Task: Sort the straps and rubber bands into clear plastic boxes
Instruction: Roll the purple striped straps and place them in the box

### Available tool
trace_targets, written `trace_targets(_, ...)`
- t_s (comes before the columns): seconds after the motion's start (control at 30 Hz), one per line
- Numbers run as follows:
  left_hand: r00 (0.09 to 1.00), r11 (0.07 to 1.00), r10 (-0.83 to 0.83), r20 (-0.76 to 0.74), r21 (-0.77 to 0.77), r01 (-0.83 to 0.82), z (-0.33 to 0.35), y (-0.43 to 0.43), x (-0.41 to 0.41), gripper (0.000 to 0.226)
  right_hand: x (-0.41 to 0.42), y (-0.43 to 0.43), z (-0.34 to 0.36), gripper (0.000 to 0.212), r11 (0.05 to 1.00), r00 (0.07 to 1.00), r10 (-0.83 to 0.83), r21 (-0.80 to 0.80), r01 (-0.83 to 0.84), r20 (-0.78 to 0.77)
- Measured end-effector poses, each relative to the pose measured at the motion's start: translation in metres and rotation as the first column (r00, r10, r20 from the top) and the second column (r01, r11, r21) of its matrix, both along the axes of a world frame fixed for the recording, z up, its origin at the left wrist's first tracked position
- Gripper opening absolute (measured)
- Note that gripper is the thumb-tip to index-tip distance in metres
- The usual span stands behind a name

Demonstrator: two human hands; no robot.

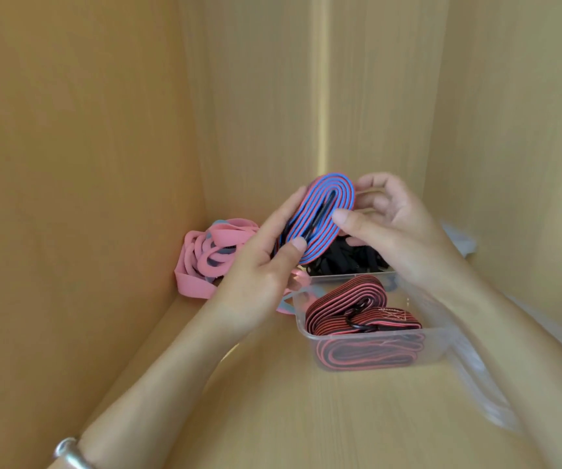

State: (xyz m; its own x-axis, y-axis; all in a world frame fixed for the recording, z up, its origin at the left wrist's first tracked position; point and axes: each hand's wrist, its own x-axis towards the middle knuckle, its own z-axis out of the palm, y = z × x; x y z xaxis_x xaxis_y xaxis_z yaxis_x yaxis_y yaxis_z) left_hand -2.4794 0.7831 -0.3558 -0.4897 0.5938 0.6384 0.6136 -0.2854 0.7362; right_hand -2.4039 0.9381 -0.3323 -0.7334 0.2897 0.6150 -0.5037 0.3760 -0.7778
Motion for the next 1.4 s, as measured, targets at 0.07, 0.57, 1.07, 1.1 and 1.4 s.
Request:
trace_targets(0.07,0.992,0.996,0.035,-0.118,-0.082,-0.045,-0.002,0.002,-0.001,0.055,0.003,0.007,0.002,0.049,0.997,1.0,0.021,0.069,-0.022,0.01)
trace_targets(0.57,0.948,0.934,-0.011,-0.319,-0.342,-0.104,-0.002,0.039,-0.024,0.024,0.011,0.049,-0.008,0.016,0.989,0.975,-0.112,0.116,0.091,0.19)
trace_targets(1.07,0.995,0.957,-0.103,0.007,-0.273,0.101,-0.016,0.021,-0.029,0.027,0.007,0.048,-0.014,0.016,0.995,0.964,-0.033,0.095,0.008,0.265)
trace_targets(1.1,0.994,0.956,-0.106,0.013,-0.275,0.105,-0.017,0.021,-0.029,0.027,0.007,0.049,-0.014,0.017,0.994,0.961,-0.036,0.106,0.007,0.274)
trace_targets(1.4,0.989,0.953,-0.132,0.07,-0.264,0.146,-0.02,0.022,-0.026,0.028,0.005,0.054,-0.017,0.031,0.99,0.957,-0.015,0.136,-0.026,0.291)
